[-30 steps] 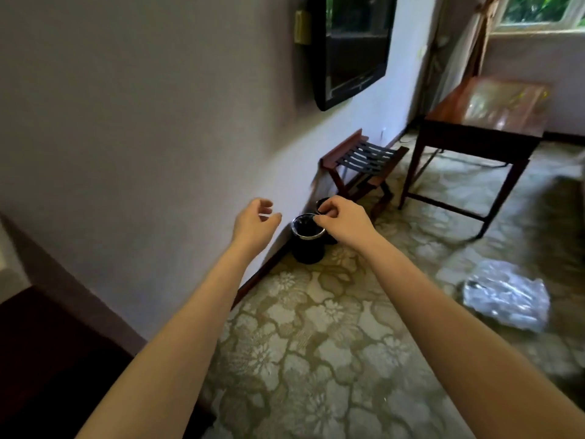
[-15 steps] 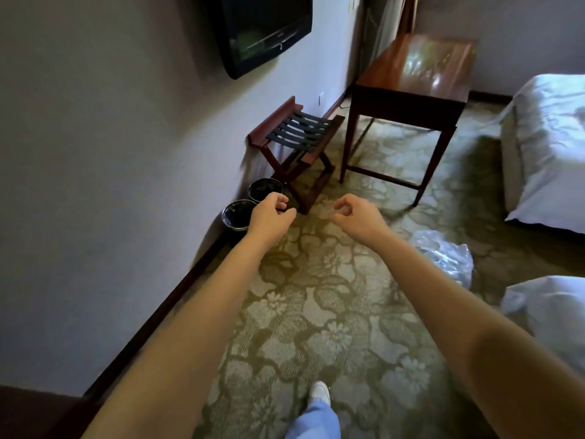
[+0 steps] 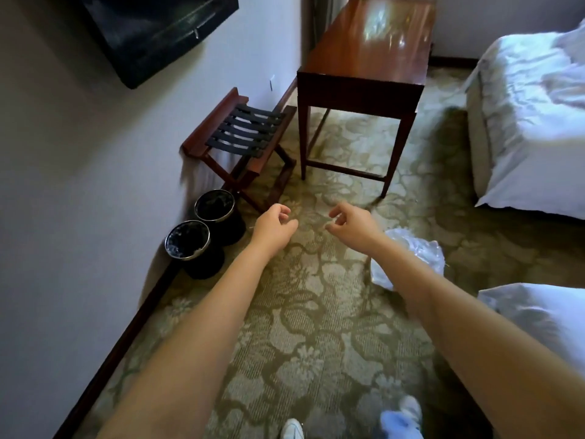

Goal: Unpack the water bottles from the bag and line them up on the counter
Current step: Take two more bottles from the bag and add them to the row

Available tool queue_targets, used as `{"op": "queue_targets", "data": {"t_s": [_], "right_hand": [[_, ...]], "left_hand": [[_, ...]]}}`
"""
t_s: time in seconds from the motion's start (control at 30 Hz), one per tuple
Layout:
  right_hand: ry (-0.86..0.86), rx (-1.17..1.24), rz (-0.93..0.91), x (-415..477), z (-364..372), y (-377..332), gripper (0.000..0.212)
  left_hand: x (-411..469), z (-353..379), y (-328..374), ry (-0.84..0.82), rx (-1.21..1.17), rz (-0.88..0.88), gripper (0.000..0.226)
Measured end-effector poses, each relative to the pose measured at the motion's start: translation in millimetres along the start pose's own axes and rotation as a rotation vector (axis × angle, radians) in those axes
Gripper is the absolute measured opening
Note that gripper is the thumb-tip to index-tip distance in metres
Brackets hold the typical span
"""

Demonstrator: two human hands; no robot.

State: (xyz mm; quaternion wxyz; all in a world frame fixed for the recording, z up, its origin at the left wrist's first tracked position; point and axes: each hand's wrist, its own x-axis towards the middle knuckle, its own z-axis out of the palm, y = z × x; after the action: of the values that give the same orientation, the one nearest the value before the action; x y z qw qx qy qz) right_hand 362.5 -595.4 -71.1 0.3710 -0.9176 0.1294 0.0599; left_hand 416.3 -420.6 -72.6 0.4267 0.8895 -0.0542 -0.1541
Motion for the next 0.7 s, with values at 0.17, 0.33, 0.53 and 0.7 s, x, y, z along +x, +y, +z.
{"op": "queue_targets", "data": {"t_s": [0.17,0.33,0.53,0.7], "right_hand": [[-0.032,0.003,-0.024,61,-61,67,0.033],[-0.070,-0.027,-0.027,118,-122,133,0.030],[-0.108,-0.044,0.013,189,-154,196,0.031],[-0.117,-0.058,0.090,260,-146,254,0.034]], "left_hand": [[55,70,57,0.036,0.013,-0.033,0.035],[101,142,117,0.025,0.016,-0.073,0.033],[169,204,141,-0.007,0.034,-0.138,0.033],[252,254,129,-0.063,0.065,-0.159,0.030]]}}
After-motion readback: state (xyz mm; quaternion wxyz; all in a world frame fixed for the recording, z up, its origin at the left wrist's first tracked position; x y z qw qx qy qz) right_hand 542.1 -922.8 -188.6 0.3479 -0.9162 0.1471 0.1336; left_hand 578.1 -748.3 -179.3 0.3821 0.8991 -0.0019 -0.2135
